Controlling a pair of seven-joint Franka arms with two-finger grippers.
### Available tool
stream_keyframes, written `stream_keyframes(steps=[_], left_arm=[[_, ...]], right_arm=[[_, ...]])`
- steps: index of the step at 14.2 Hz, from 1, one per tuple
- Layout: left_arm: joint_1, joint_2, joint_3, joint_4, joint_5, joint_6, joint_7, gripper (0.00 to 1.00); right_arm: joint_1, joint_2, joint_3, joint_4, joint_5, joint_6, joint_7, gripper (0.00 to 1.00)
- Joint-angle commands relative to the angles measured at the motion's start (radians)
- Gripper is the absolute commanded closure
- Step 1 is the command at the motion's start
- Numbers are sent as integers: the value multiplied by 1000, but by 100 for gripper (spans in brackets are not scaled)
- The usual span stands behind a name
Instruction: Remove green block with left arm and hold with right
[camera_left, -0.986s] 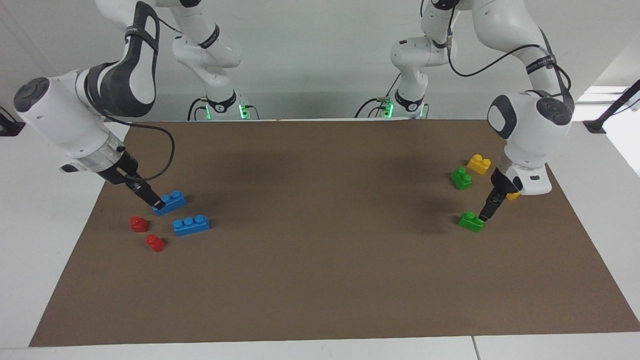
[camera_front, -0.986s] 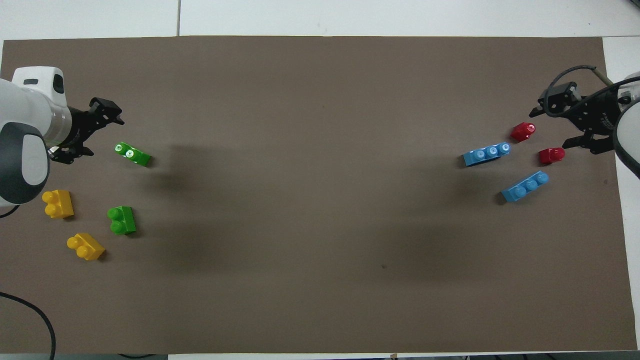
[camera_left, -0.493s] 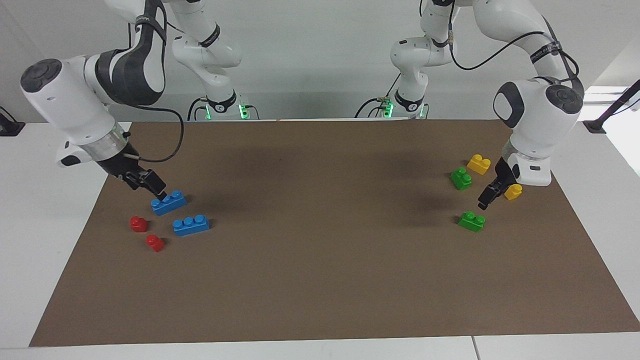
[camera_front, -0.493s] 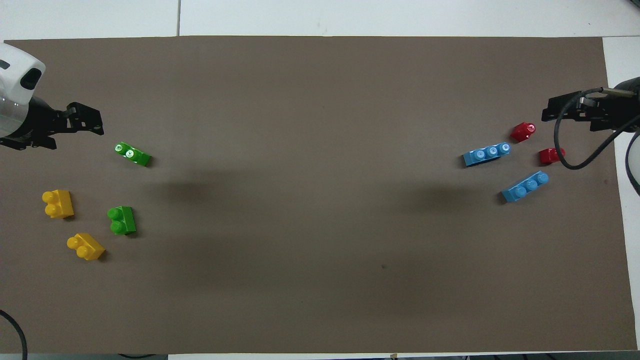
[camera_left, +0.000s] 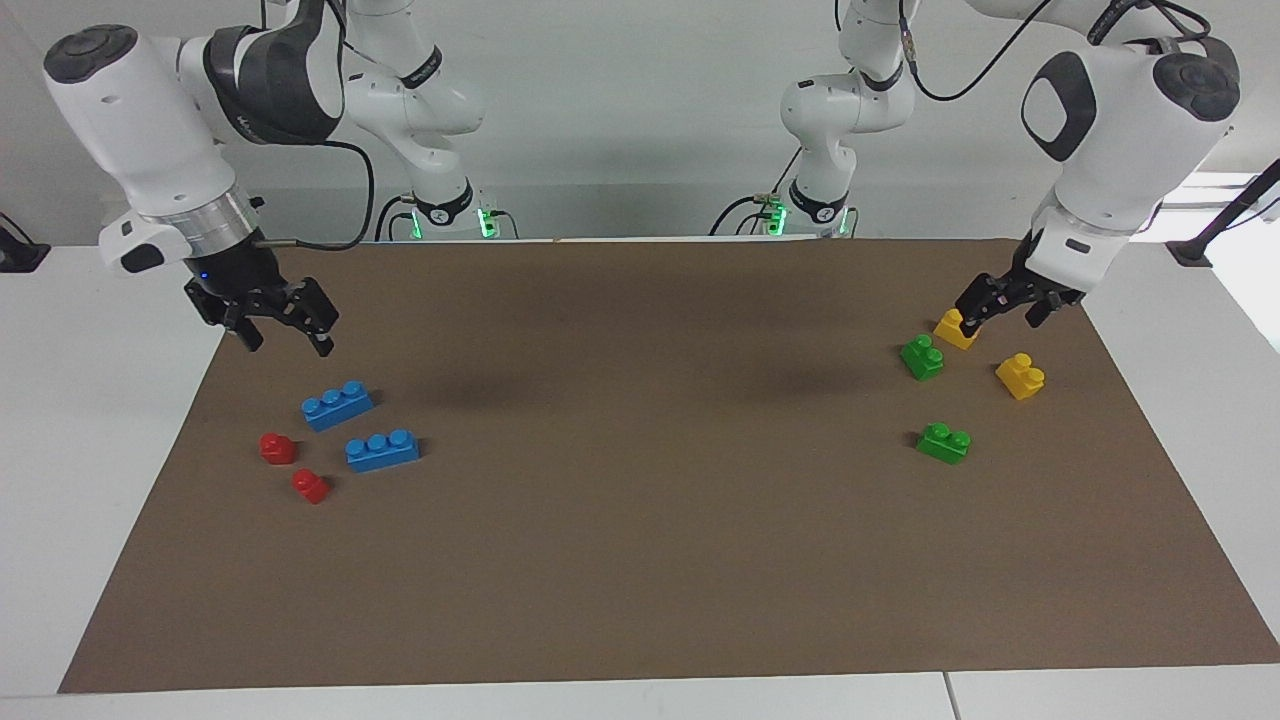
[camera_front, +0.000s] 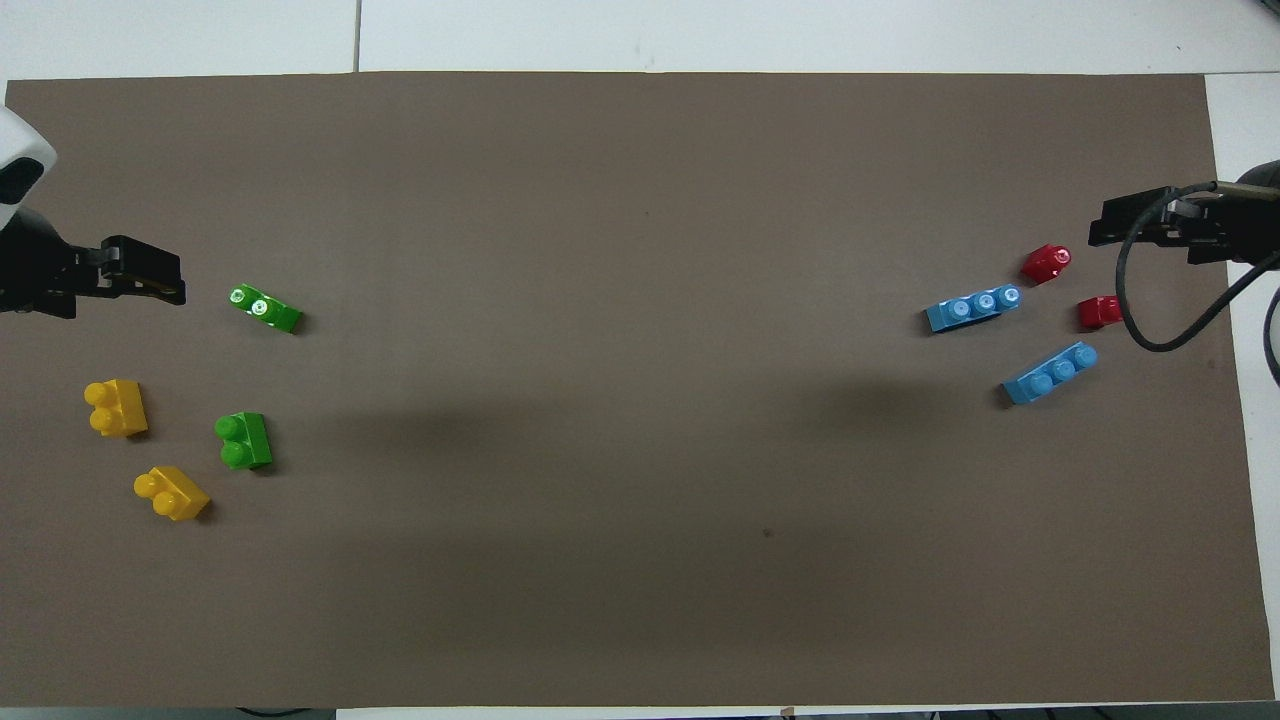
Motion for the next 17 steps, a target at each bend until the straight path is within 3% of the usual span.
stream_keyframes(steps=[1,13,17], left_arm=[[-4,-43,-1,-14,7,-44,78,0],[-3,-104,-1,-20,-25,-100,105,0],[-4,-106,-2,-29,-42,-72,105,0]], right_arm=[[-7,-10,6,-15,-35,9,-60,0],[-5,-19,20,48,-76,-135,-85,0],[-5,4,23,151,-76,-250,-85,0]])
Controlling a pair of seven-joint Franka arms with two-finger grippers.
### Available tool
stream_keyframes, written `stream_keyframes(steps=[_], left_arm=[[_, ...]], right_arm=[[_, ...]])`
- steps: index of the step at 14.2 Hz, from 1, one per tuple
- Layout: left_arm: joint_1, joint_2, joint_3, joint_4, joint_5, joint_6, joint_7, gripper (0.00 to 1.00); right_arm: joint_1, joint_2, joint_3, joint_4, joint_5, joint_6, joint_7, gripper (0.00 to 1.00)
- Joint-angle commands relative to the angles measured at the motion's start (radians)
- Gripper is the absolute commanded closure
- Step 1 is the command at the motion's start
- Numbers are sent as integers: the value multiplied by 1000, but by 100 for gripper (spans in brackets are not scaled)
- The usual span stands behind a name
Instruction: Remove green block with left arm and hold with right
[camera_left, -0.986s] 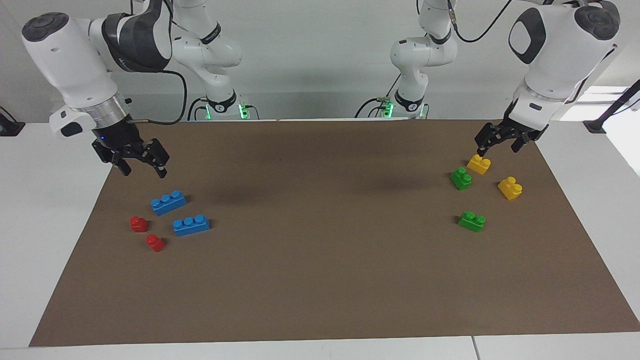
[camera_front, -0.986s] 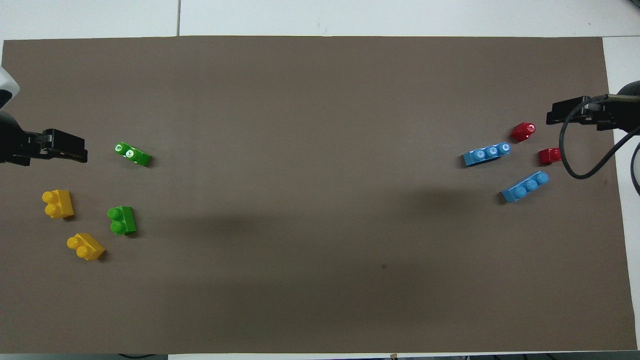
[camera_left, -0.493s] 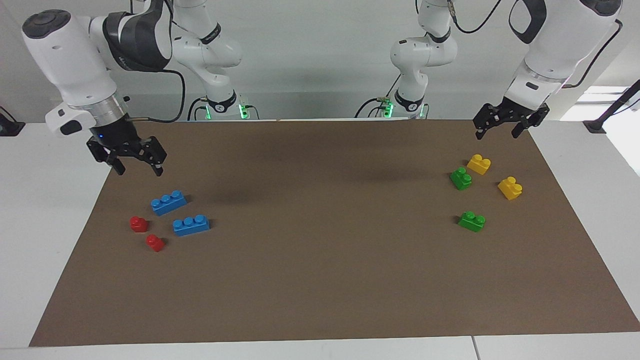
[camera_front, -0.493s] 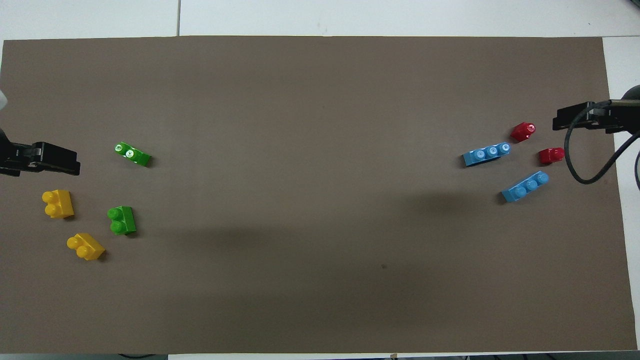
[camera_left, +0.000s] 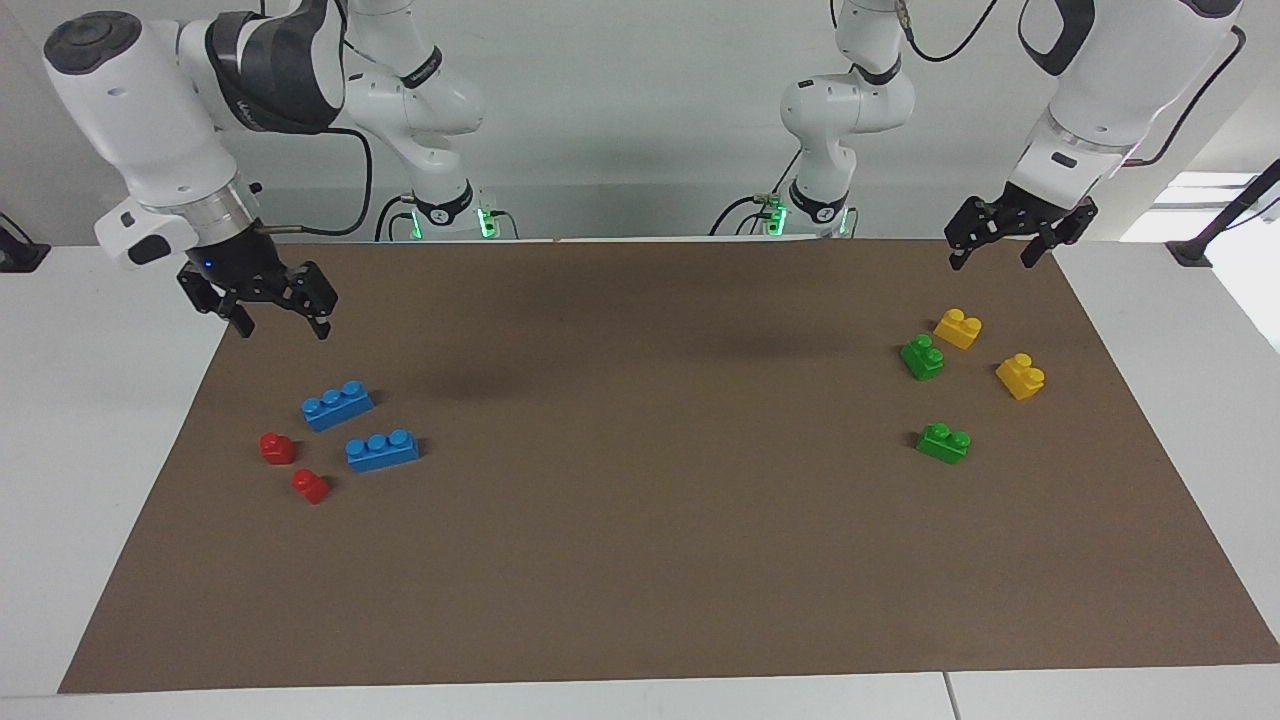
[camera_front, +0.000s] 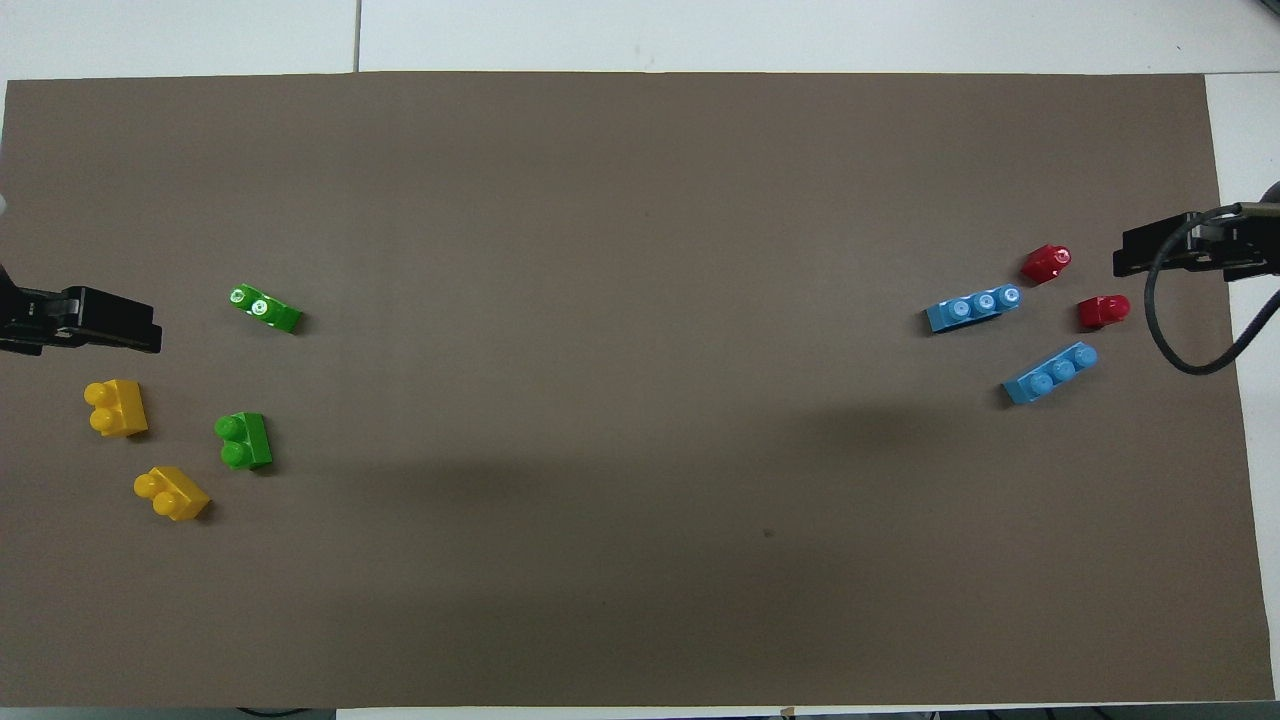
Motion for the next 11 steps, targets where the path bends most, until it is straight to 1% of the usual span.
stream_keyframes(steps=[1,8,11], left_arm=[[-4,-23,4,-34,-16,48,14,0],[-4,-23,4,-34,-15,70,8,0],[-4,-22,4,-34,-15,79,5,0]], right_arm=[[-7,15,8,62,-18,-68,-13,0],[-5,27,10,108,-22,-81,-13,0],[13,27,13,107,-22,-80,-9,0]])
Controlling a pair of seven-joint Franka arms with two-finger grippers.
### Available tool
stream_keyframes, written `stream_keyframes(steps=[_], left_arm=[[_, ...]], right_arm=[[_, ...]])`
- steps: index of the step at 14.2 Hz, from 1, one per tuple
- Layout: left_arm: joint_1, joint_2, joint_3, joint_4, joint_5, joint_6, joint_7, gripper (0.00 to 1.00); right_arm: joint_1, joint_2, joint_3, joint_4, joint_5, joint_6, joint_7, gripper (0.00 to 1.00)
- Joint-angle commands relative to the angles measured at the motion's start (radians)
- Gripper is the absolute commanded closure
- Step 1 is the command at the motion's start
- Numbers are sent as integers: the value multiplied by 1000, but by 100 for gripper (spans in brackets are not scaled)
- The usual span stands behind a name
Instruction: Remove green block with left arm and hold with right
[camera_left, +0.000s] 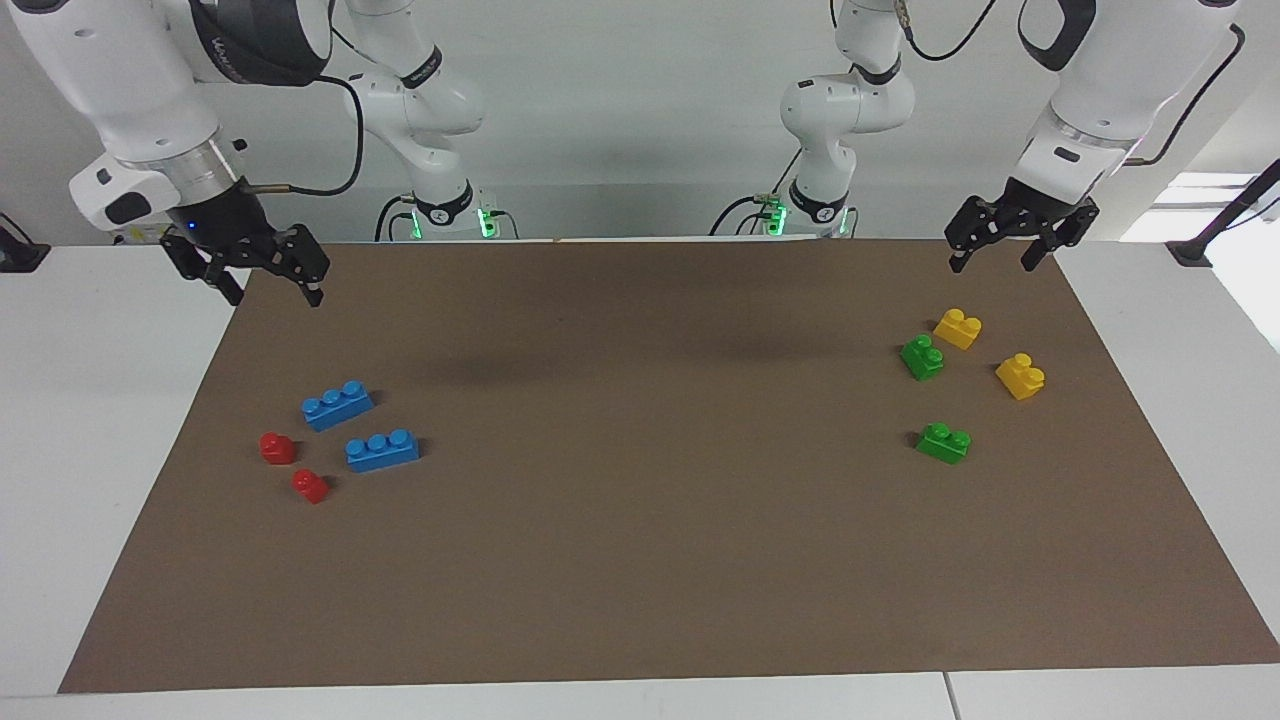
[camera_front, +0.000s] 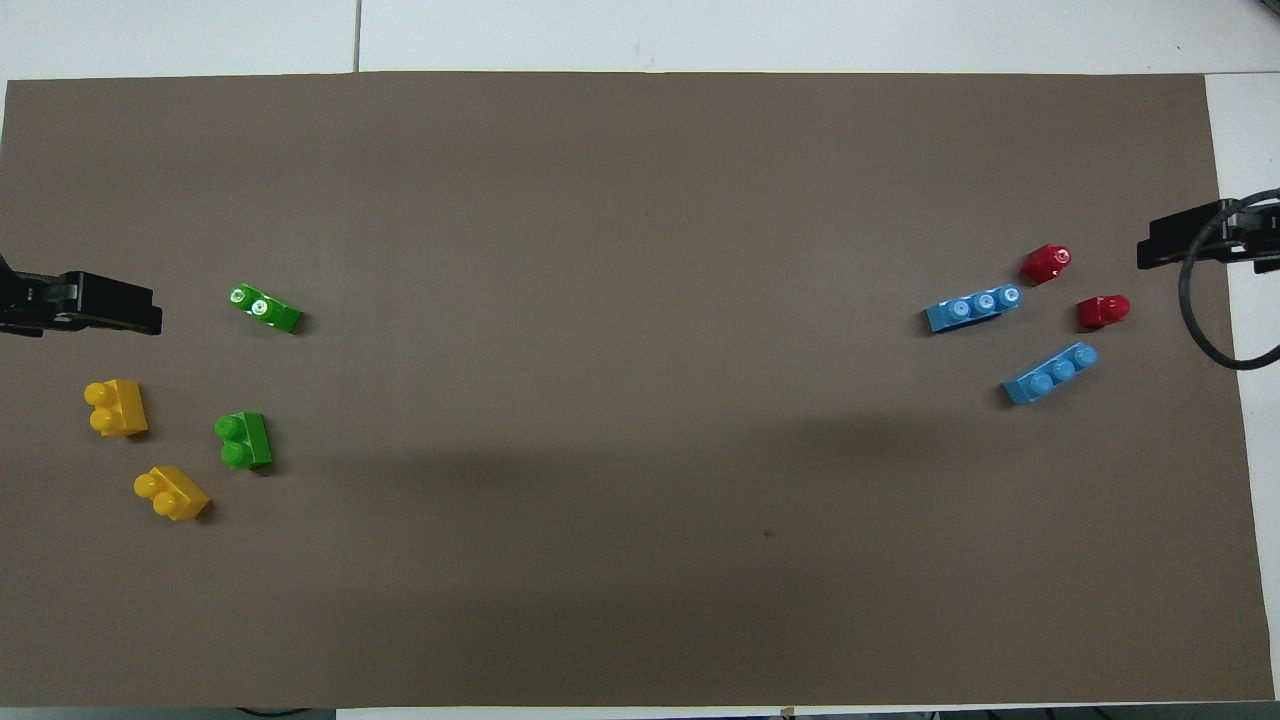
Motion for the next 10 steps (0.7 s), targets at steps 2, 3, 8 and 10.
stream_keyframes(steps=[2,3,8,10], left_arm=[[-13,-22,4,-31,-12,22,3,0],[-13,-23,4,-31,-12,21,3,0],[-13,-23,4,-31,-12,16,3,0],[-13,-23,4,-31,-12,18,4,0]], right_arm=[[2,10,9,31,-21,-29,-13,0],[2,4,7,25,-21,-30,-13,0],[-3,-19,7,23,-21,-53,-21,0],[3,-19,7,26,-21,-64,-21,0]])
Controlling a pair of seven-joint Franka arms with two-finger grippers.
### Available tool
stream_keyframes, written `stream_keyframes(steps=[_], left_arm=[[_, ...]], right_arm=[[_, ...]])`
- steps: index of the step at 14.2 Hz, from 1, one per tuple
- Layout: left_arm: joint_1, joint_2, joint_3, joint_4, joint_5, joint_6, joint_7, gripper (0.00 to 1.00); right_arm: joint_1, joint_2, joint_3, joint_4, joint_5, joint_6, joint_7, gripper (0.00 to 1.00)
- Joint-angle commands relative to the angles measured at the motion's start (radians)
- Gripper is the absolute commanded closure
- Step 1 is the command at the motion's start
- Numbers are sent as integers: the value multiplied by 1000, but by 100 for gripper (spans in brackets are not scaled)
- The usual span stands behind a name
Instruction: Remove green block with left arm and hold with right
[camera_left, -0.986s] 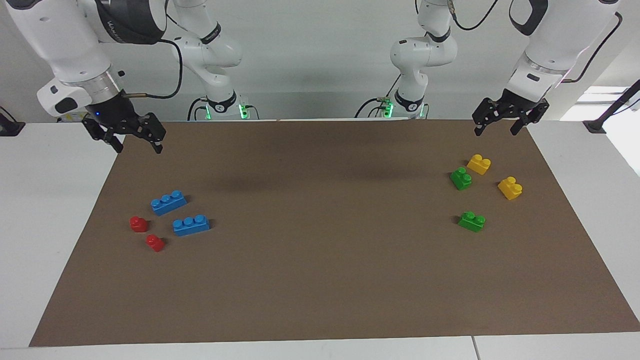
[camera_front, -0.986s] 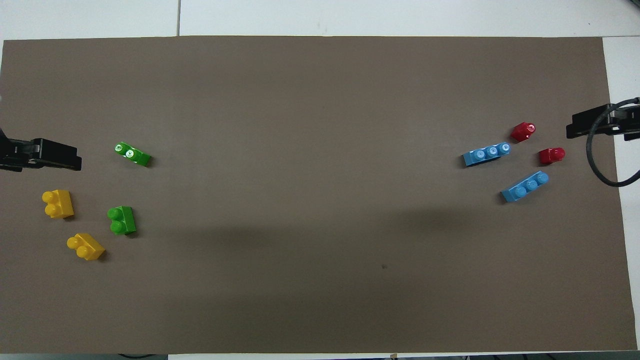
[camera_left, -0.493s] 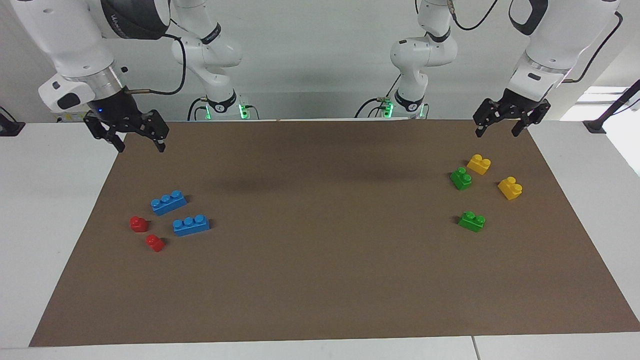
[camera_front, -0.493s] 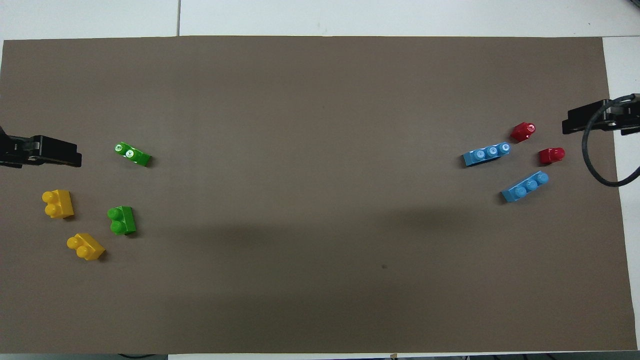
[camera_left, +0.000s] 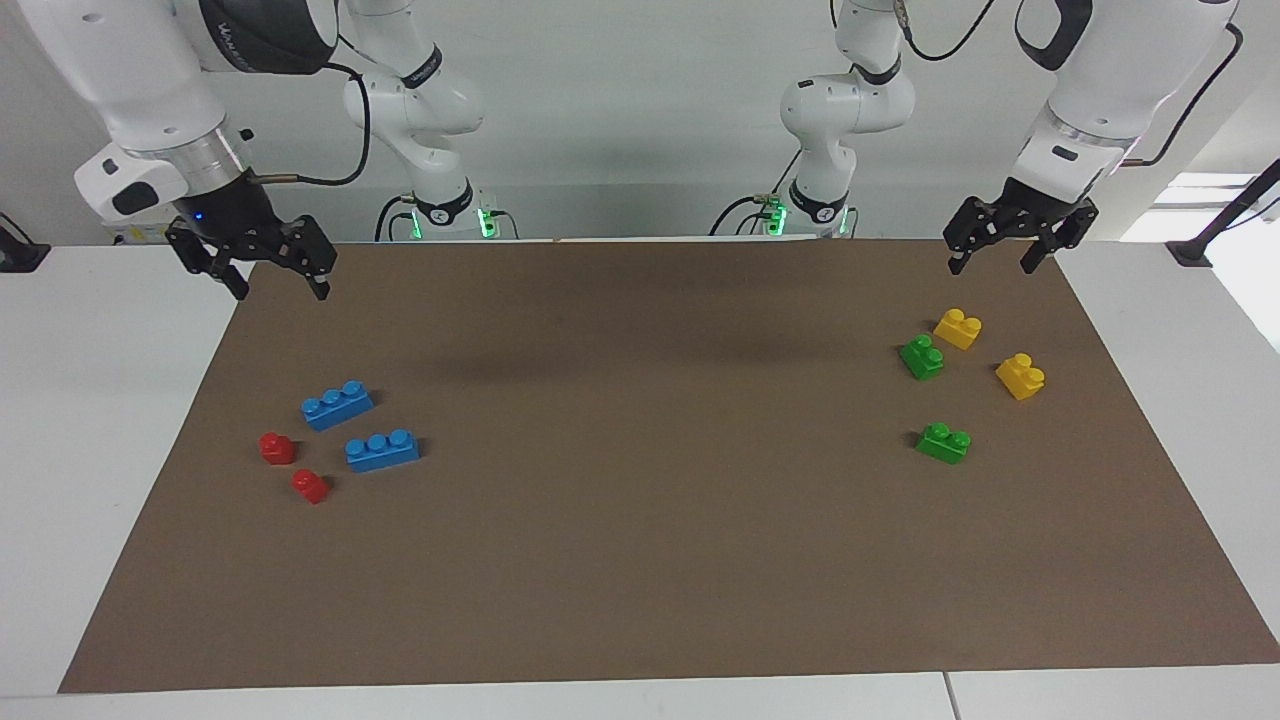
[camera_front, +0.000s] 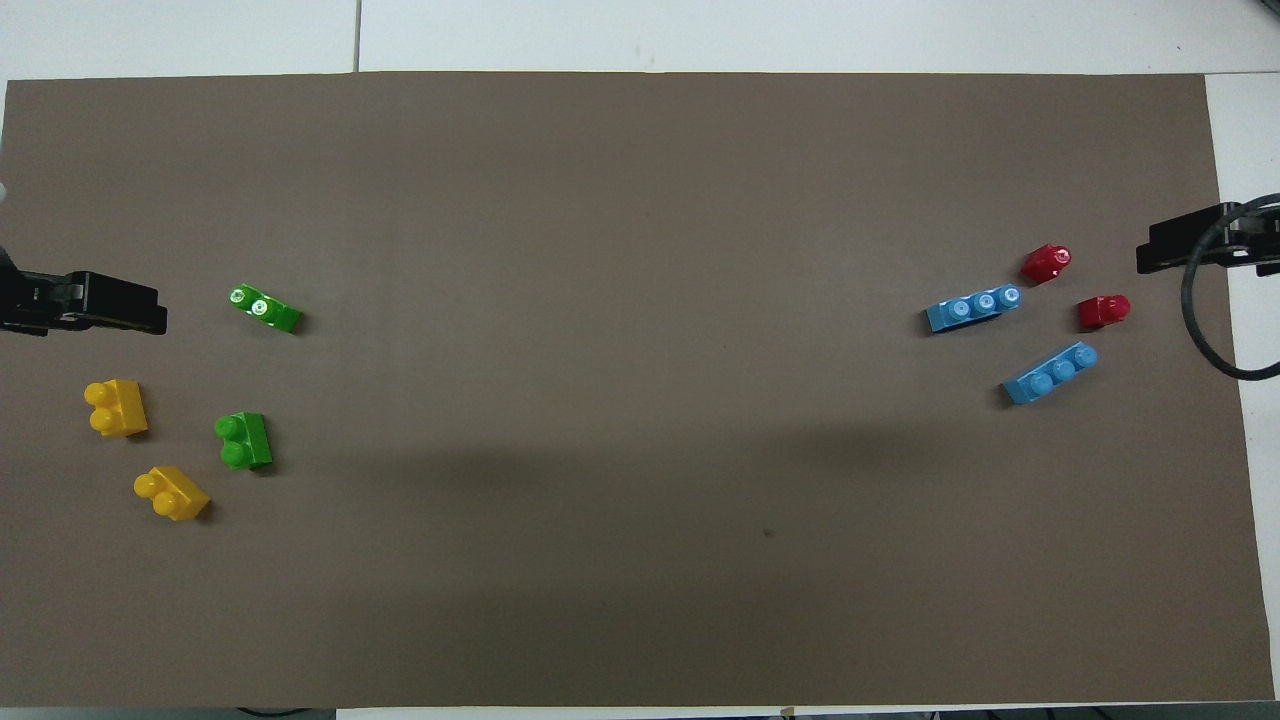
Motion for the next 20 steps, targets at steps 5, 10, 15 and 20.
stream_keyframes(steps=[5,10,15,20], left_arm=[[-11,-23,9,-31,-11,19,5,0],[-11,-23,9,-31,-10,21,5,0],[-11,-23,9,-31,-11,22,3,0],[-11,-23,9,-31,-11,22,5,0]], right_arm=[[48,-3,-34,17,-21,-33,-20,0],[96,8,-94,48,-20,-68,-20,0],[87,8,-94,52,-21,-74,-18,0],[82,8,-94,52,-21,-76,-20,0]])
